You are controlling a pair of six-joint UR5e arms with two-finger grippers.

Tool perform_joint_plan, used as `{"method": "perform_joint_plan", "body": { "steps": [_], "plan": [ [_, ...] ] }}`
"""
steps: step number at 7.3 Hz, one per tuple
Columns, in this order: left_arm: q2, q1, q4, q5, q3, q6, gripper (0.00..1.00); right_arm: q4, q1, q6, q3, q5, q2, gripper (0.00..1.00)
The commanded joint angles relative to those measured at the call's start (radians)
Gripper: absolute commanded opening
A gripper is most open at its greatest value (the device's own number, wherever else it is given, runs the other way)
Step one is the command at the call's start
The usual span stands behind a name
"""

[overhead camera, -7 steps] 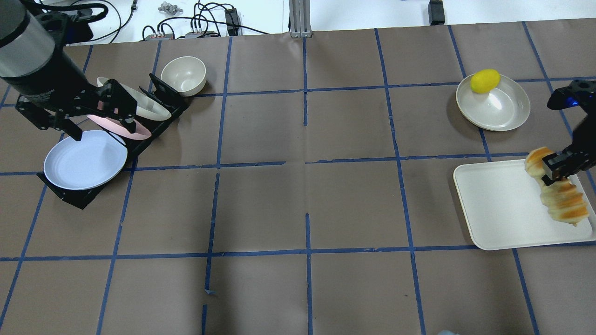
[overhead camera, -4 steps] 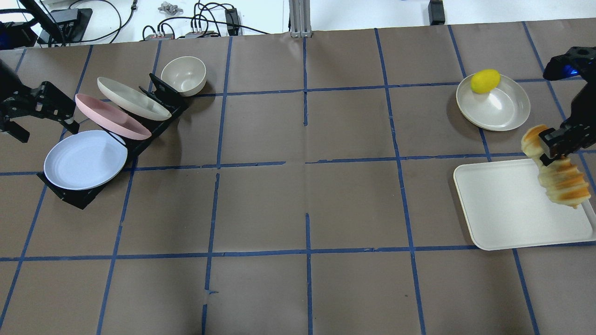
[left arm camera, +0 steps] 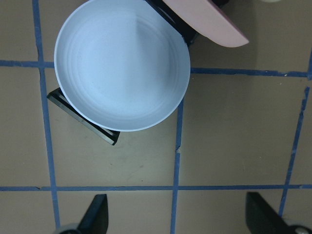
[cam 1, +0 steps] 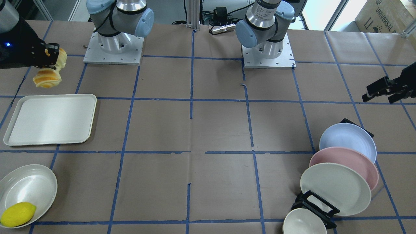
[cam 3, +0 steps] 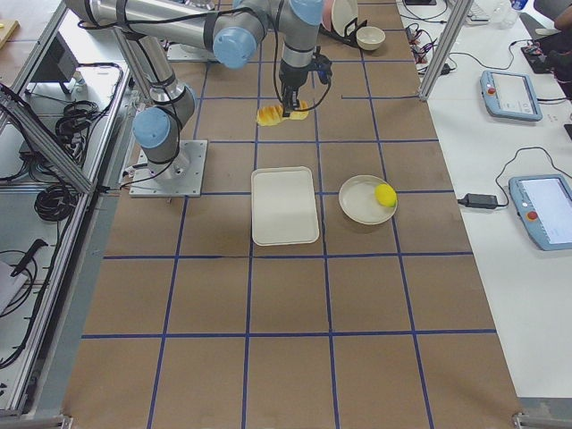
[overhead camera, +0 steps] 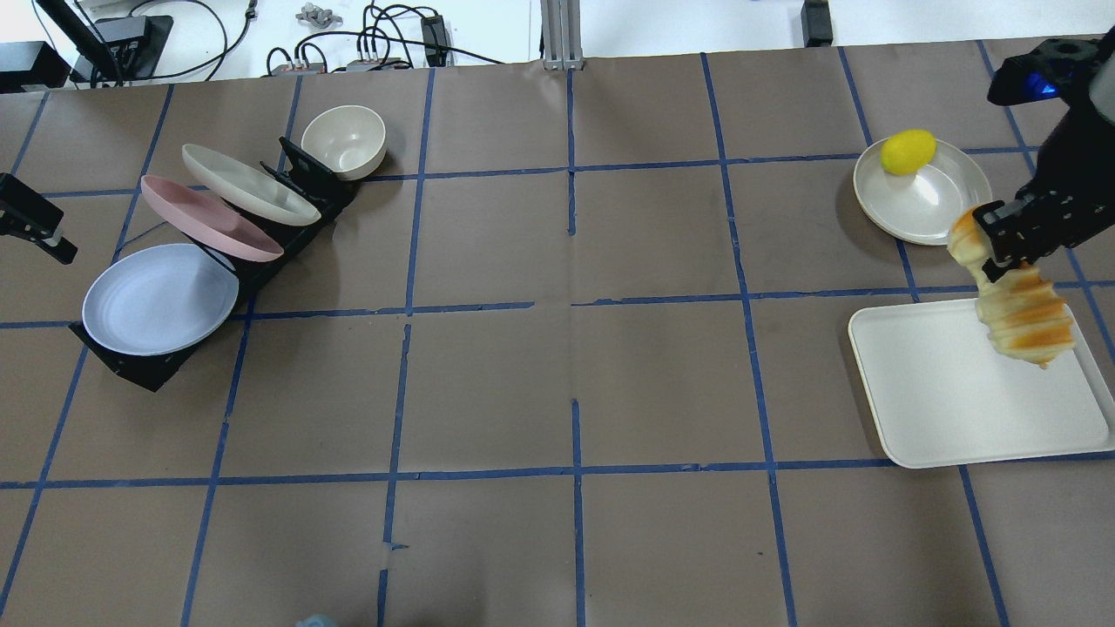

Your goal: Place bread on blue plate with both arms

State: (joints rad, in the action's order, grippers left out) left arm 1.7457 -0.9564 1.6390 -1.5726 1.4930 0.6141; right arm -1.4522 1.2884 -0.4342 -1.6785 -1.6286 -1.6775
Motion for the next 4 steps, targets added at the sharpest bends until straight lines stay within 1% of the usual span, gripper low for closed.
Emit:
{"method": "perform_joint_plan", "body": {
  "steps": [1, 2, 4],
  "plan": [
    [0.088, 0.045, -0.013, 0.002, -0.068, 0.109, 1.0, 0.056, 0.086, 0.069, 0.052, 0.048, 0.001, 0.06],
    [0.133, 0.085, -0.016, 0.012, -0.097, 0.162, 1.0, 0.061, 0.097, 0.069, 0.059, 0.061, 0.001, 0.06],
    [0.199, 0.104, -0.016, 0.04, -0.122, 0.187, 1.0, 0.082, 0.14, 0.086, 0.074, 0.105, -0.002, 0.06]
  ]
}}
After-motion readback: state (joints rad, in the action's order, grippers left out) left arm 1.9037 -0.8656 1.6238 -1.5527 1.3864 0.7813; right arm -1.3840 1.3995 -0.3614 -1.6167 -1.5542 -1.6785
